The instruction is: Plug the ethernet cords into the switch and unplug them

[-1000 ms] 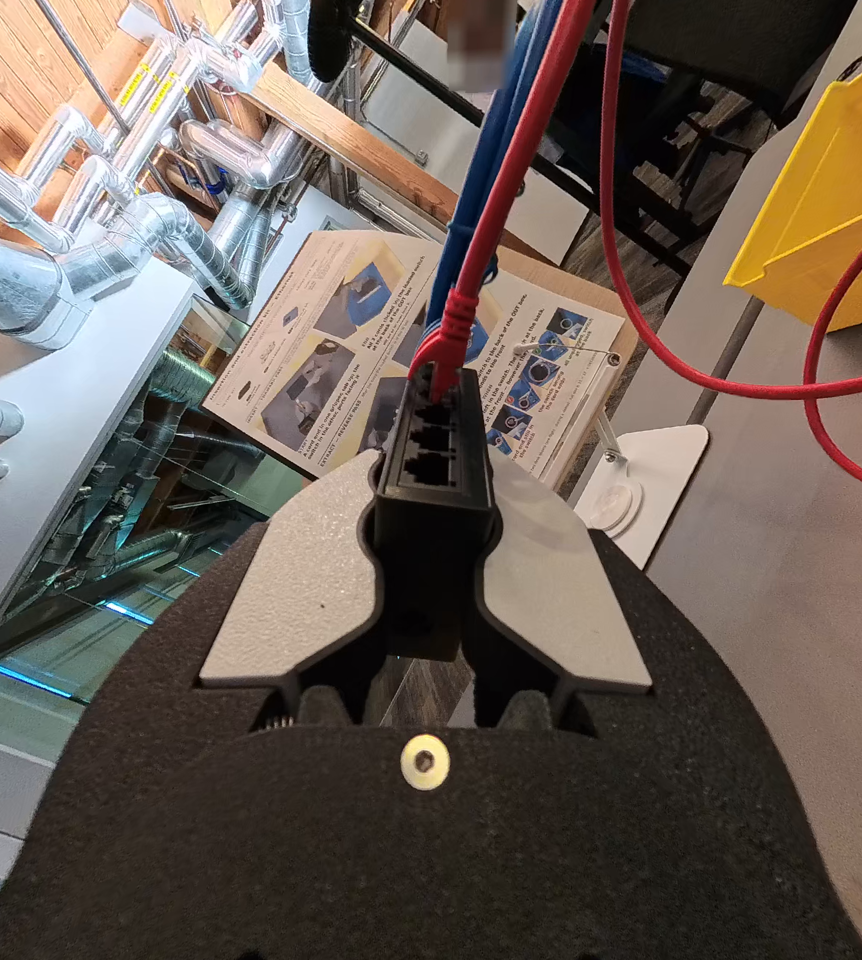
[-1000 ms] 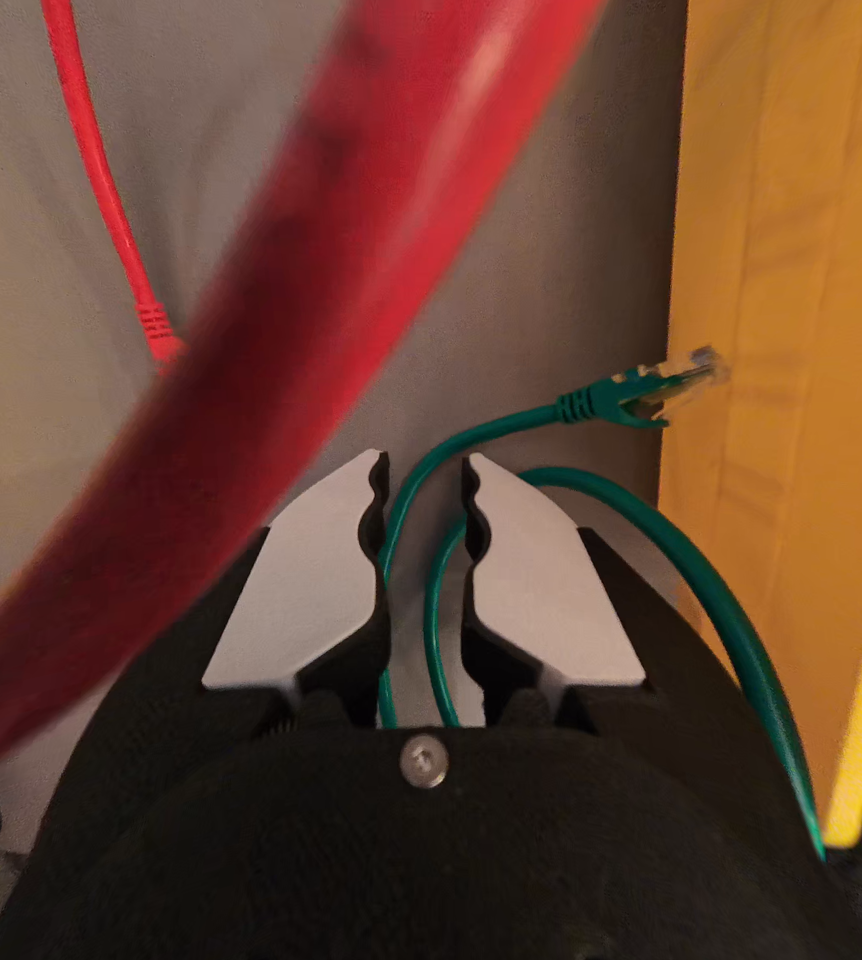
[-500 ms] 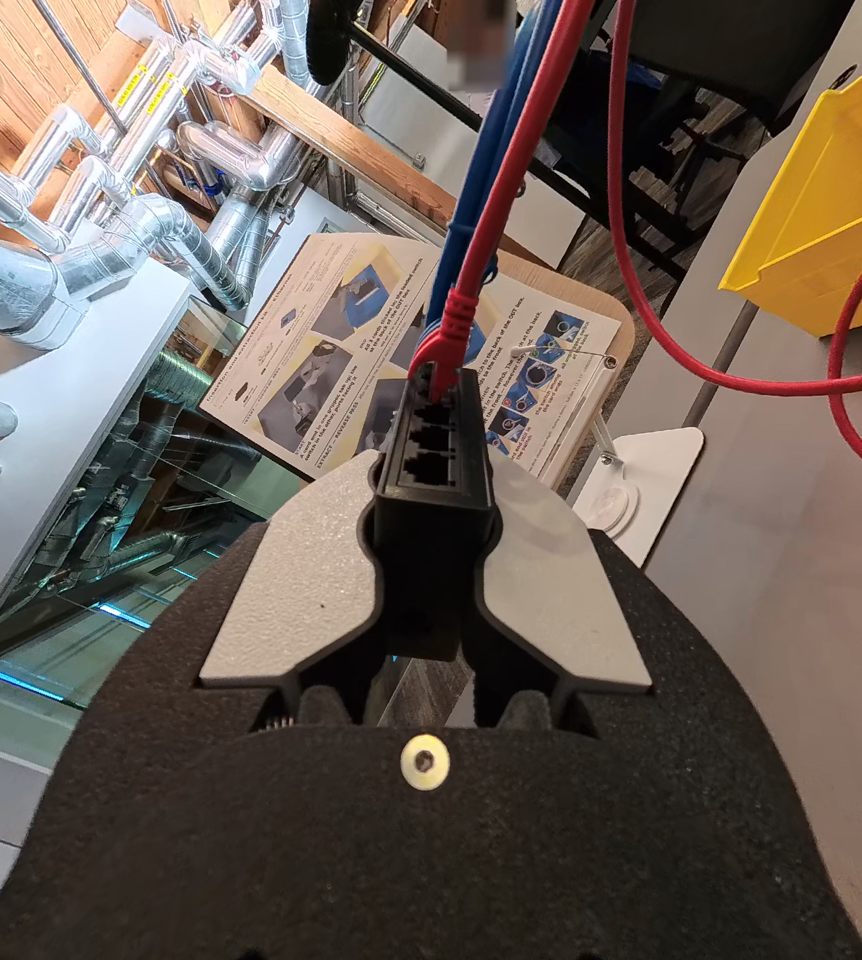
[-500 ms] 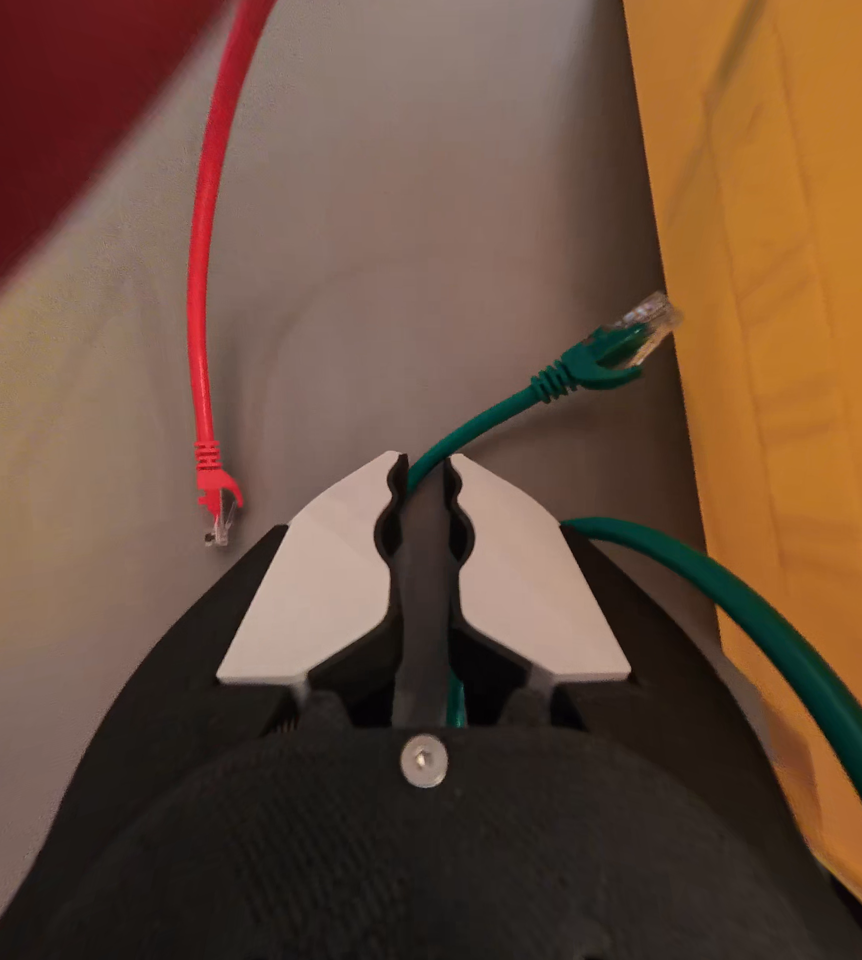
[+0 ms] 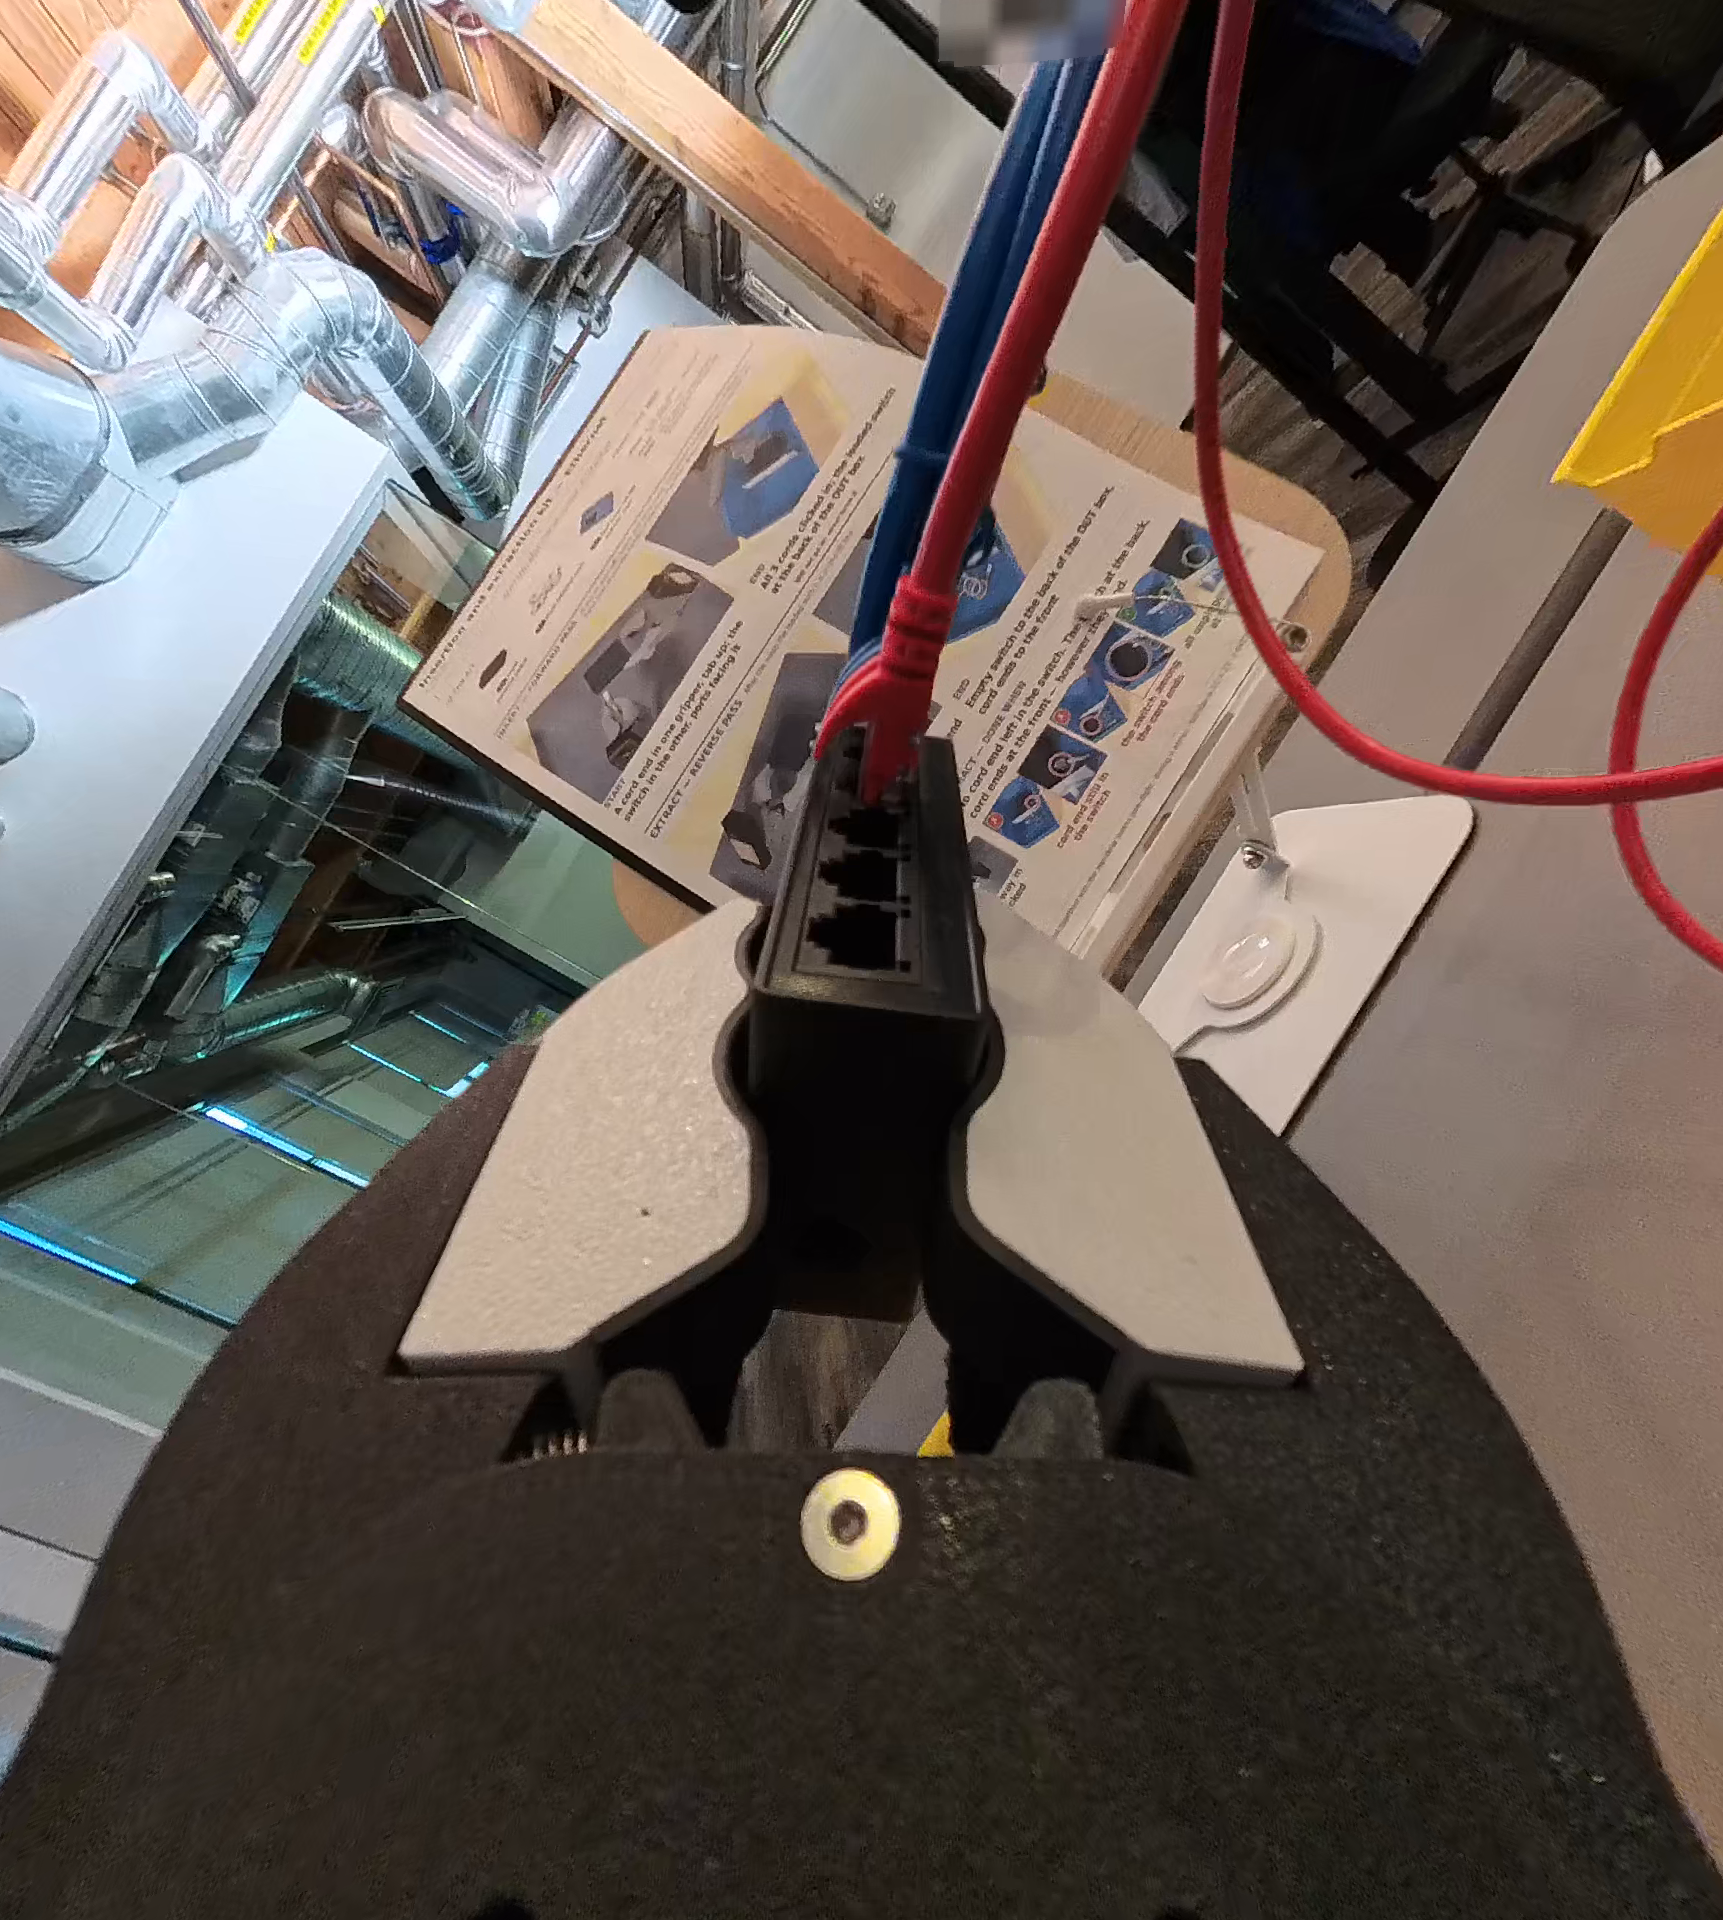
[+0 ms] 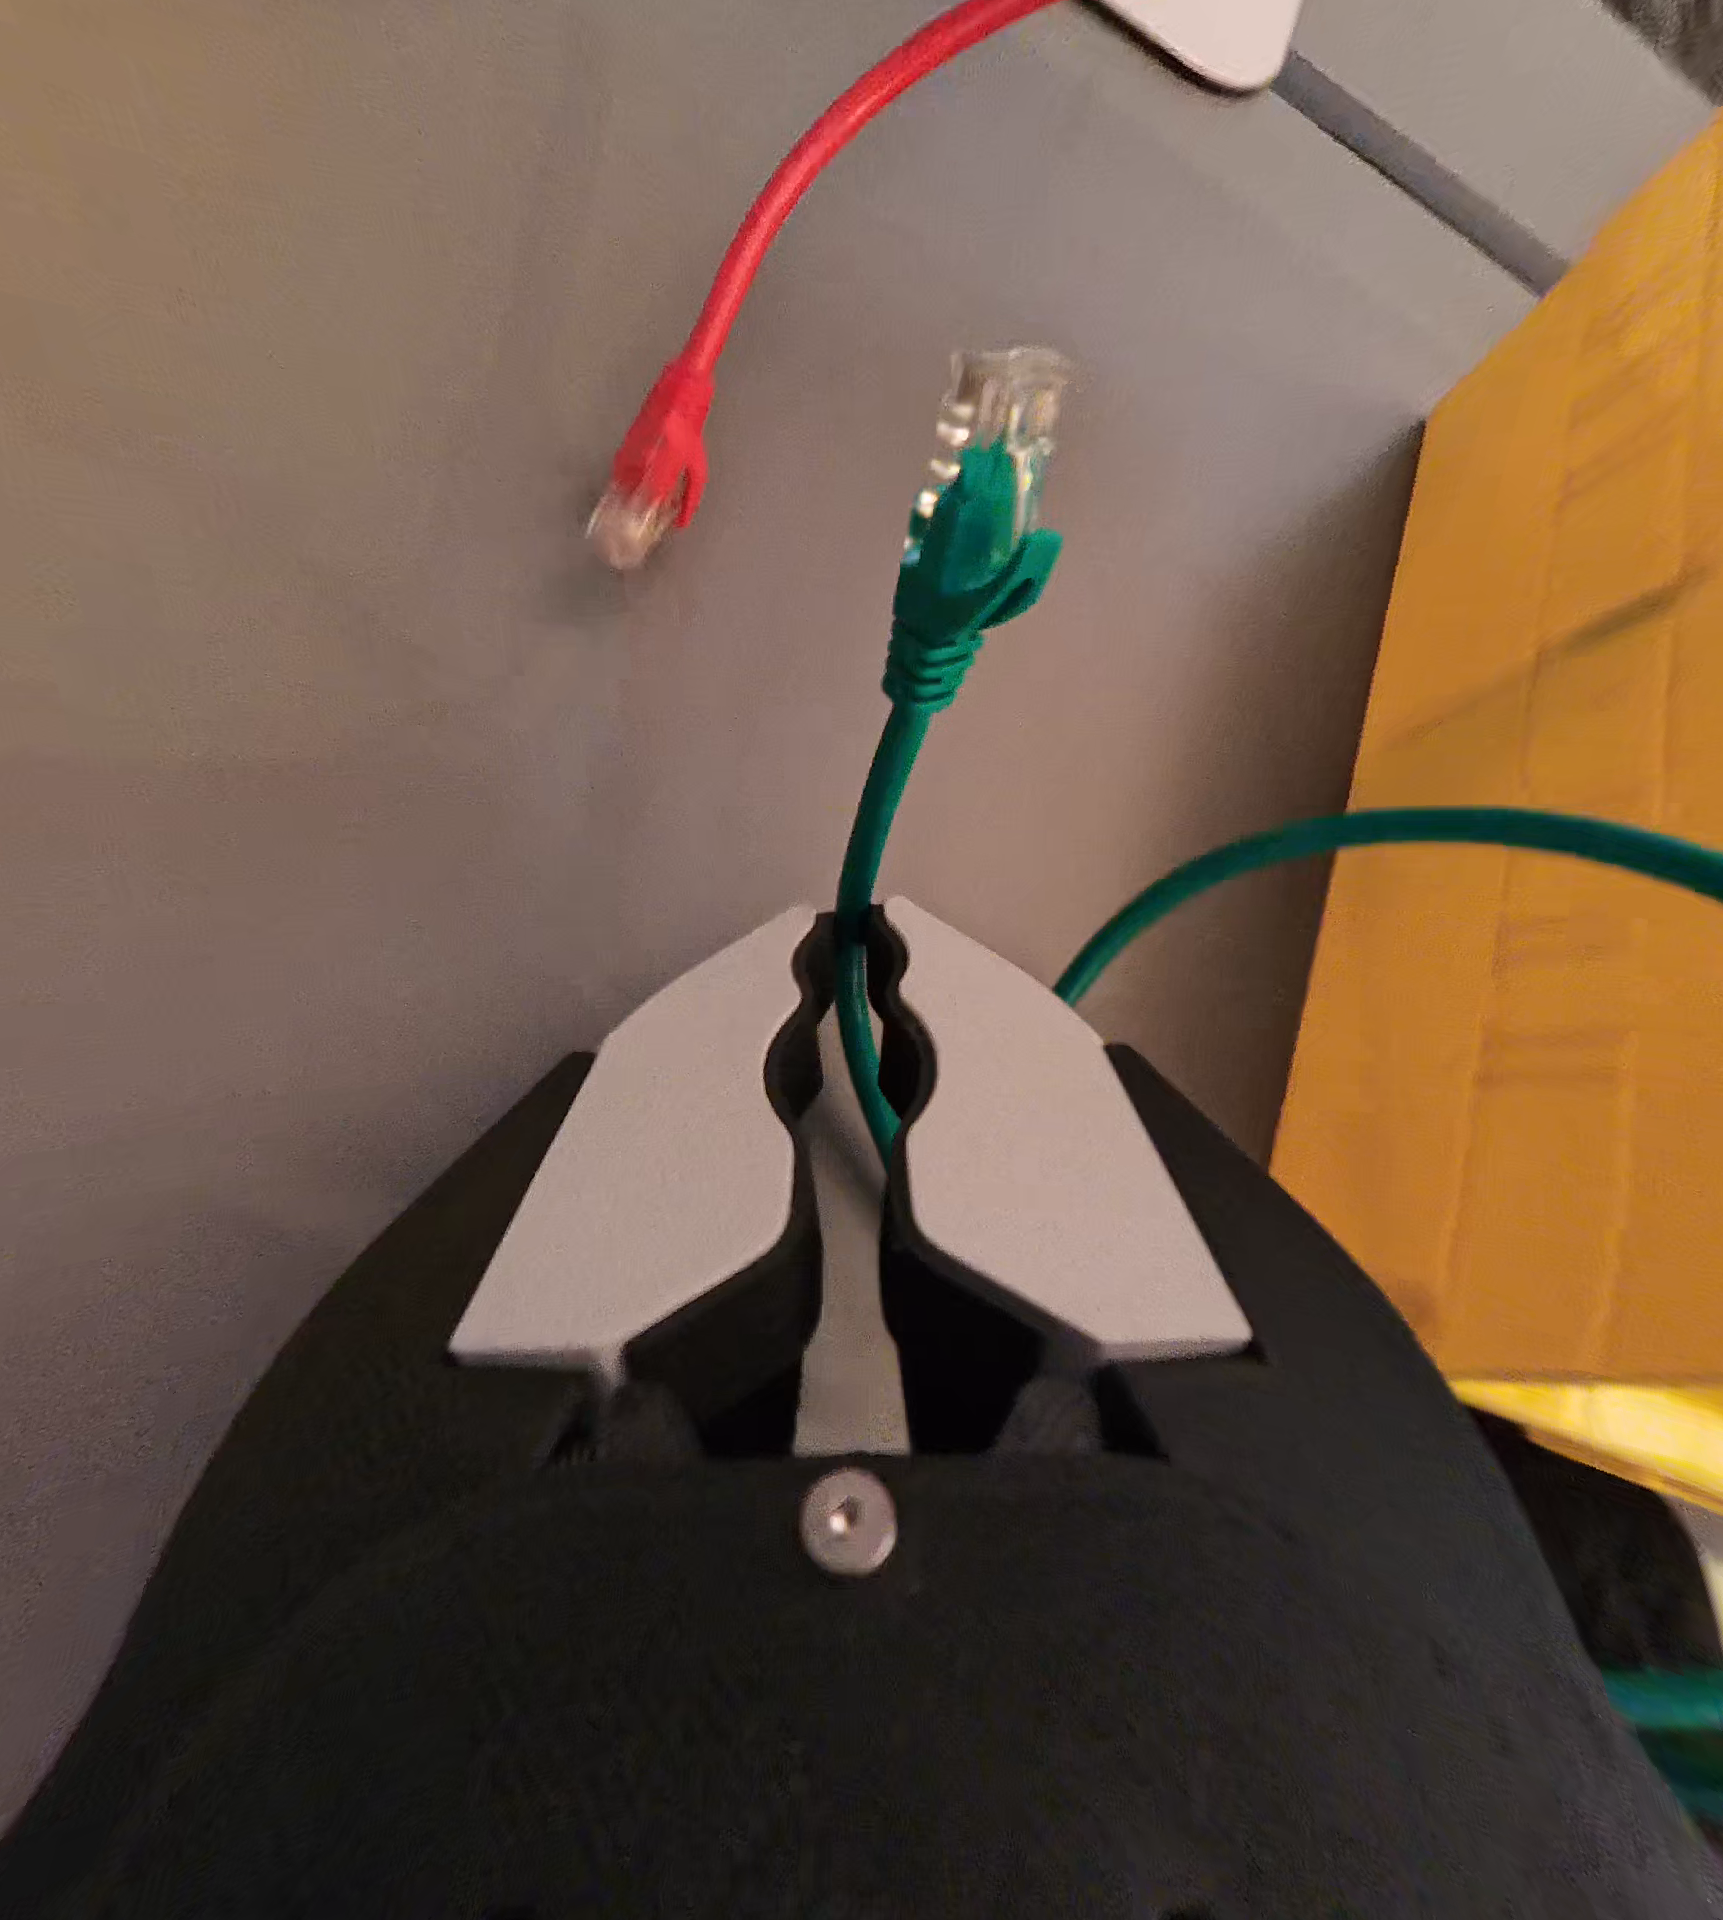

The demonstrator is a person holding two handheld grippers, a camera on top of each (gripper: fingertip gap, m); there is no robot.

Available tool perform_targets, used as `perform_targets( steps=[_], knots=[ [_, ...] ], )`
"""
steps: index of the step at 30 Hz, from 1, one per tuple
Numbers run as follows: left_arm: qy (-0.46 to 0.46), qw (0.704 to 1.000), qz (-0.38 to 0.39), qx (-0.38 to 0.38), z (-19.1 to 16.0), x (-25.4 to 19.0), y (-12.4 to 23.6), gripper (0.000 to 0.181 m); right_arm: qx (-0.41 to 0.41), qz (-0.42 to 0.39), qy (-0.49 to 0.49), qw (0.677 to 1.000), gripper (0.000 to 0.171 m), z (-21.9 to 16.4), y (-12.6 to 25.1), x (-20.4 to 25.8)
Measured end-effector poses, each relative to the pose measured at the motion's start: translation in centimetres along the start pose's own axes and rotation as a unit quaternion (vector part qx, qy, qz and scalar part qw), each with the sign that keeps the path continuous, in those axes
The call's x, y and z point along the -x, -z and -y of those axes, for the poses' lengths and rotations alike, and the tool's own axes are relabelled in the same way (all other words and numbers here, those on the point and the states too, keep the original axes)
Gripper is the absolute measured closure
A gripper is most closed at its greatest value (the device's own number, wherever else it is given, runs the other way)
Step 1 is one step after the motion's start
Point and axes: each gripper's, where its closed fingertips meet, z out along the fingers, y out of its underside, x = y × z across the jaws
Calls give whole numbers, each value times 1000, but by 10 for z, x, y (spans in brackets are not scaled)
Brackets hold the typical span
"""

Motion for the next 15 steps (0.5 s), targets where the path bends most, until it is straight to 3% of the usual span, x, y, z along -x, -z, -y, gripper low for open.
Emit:
perform_targets(
  steps=[4, 9, 15],
  knots=[
    [-14, 1000, -4, 6, -1, -7, -4, 151, -19, -10, 66, 998, 164, 8, 29, 3],
    [-48, 999, -22, 2, 7, -31, -12, 151, -47, -44, 164, 984, 164, 45, 76, -12],
    [-91, 995, -48, 7, 11, -59, -20, 151, 3, -23, 255, 967, 164, 81, 106, -32]
  ],
)
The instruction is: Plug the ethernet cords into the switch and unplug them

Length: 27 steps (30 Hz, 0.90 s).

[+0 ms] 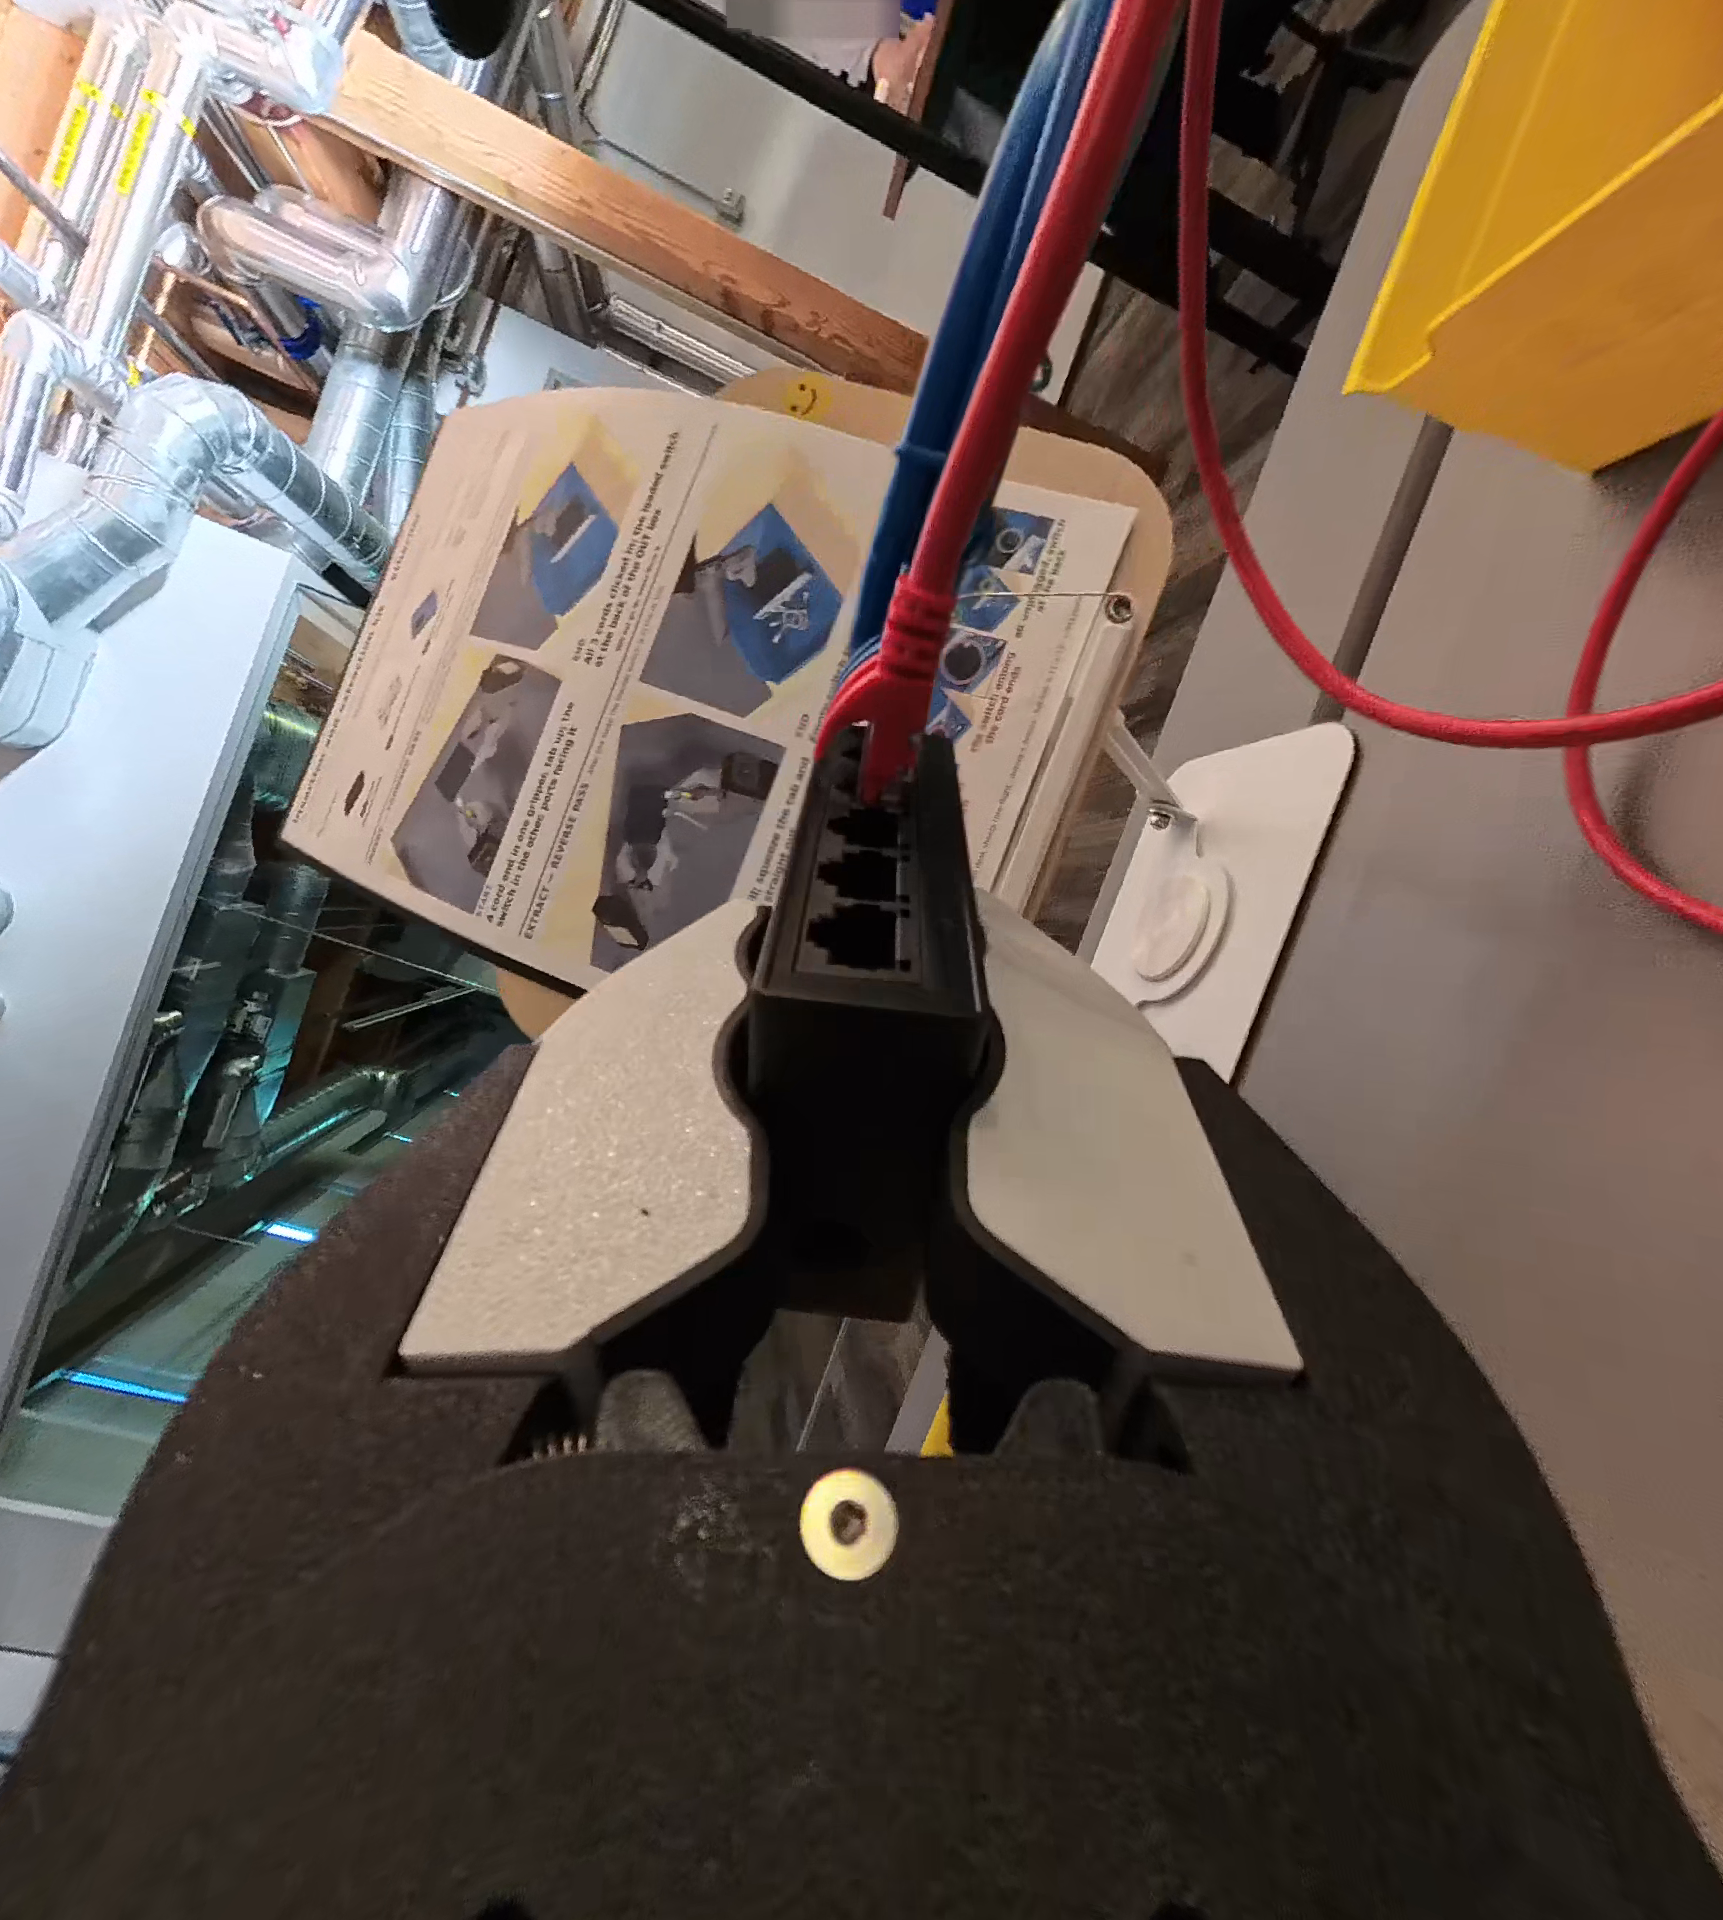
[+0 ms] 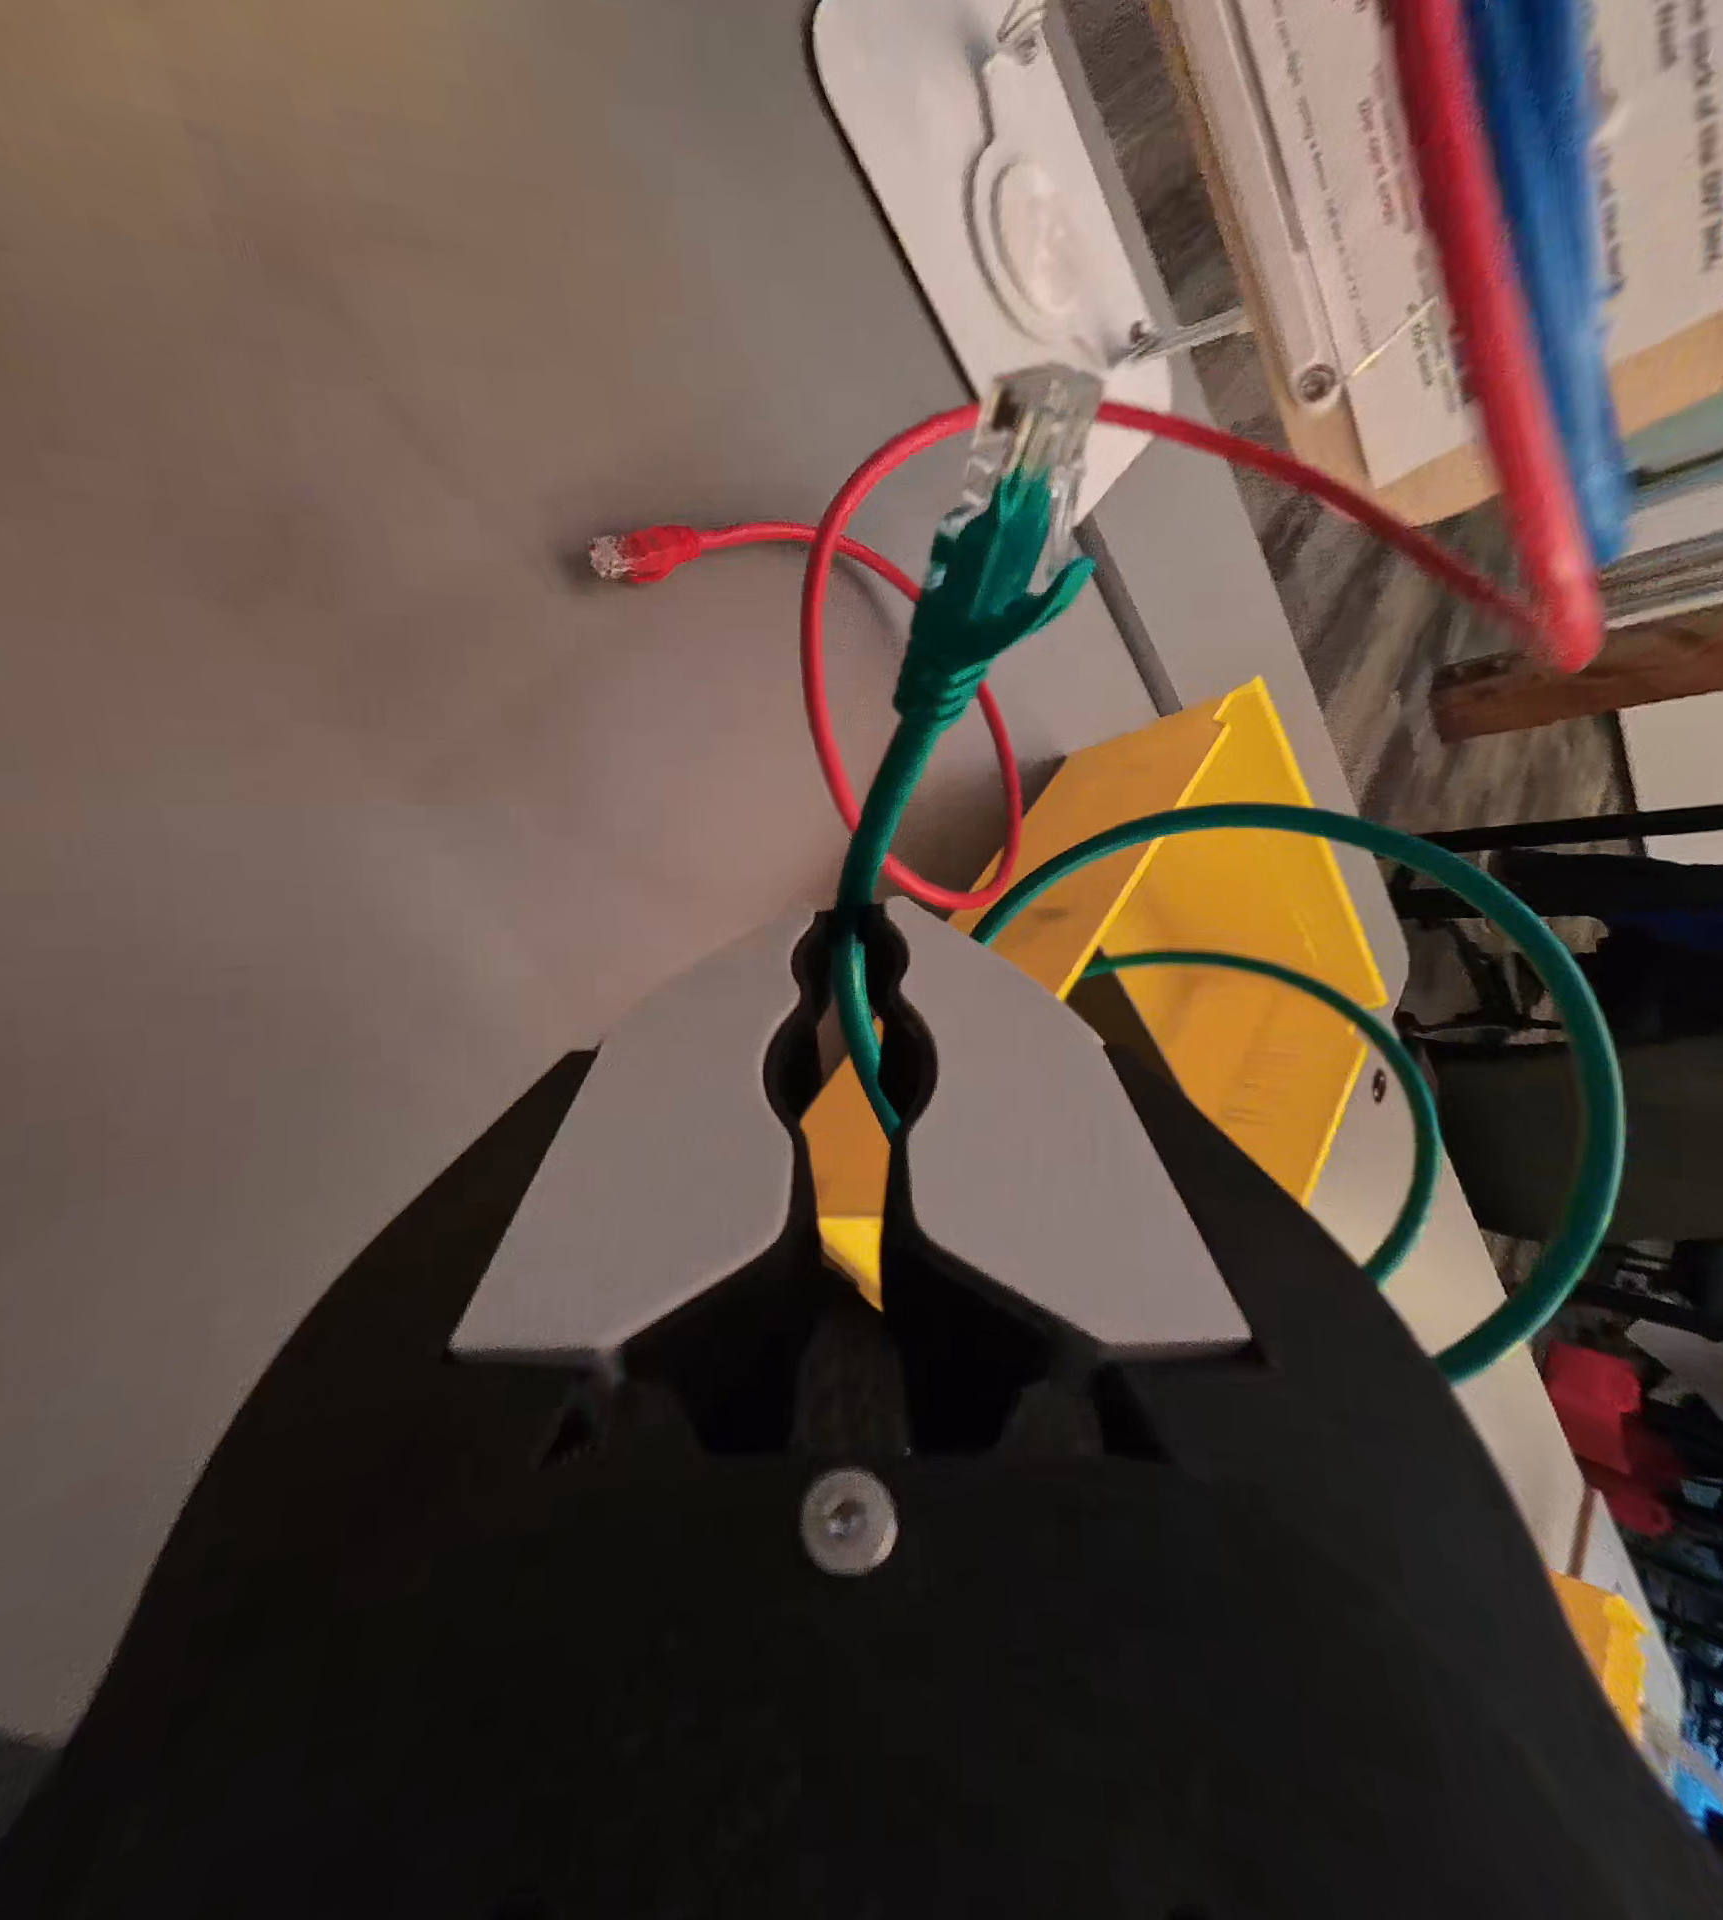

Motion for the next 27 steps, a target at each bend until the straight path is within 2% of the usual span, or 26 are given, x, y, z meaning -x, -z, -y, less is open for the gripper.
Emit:
perform_targets(
  steps=[3, 8, 14, 19, 27],
  knots=[
    [-16, 1000, -7, 6, 1, -8, -3, 151, 34, 32, 35, 998, 164, 8, 8, -15],
    [-39, 999, -21, 15, 5, -19, -6, 151, 105, 32, 112, 988, 163, 15, 14, -34],
    [-64, 996, -45, 36, 8, -32, -7, 151, 175, 42, 160, 970, 163, 18, 9, -42],
    [-82, 994, -56, 34, 18, -40, -6, 151, 216, 93, 176, 956, 163, 18, 4, -30],
    [-98, 992, -75, 29, 24, -52, -5, 151, 252, 122, 161, 946, 163, 16, -4, -25]
  ],
)
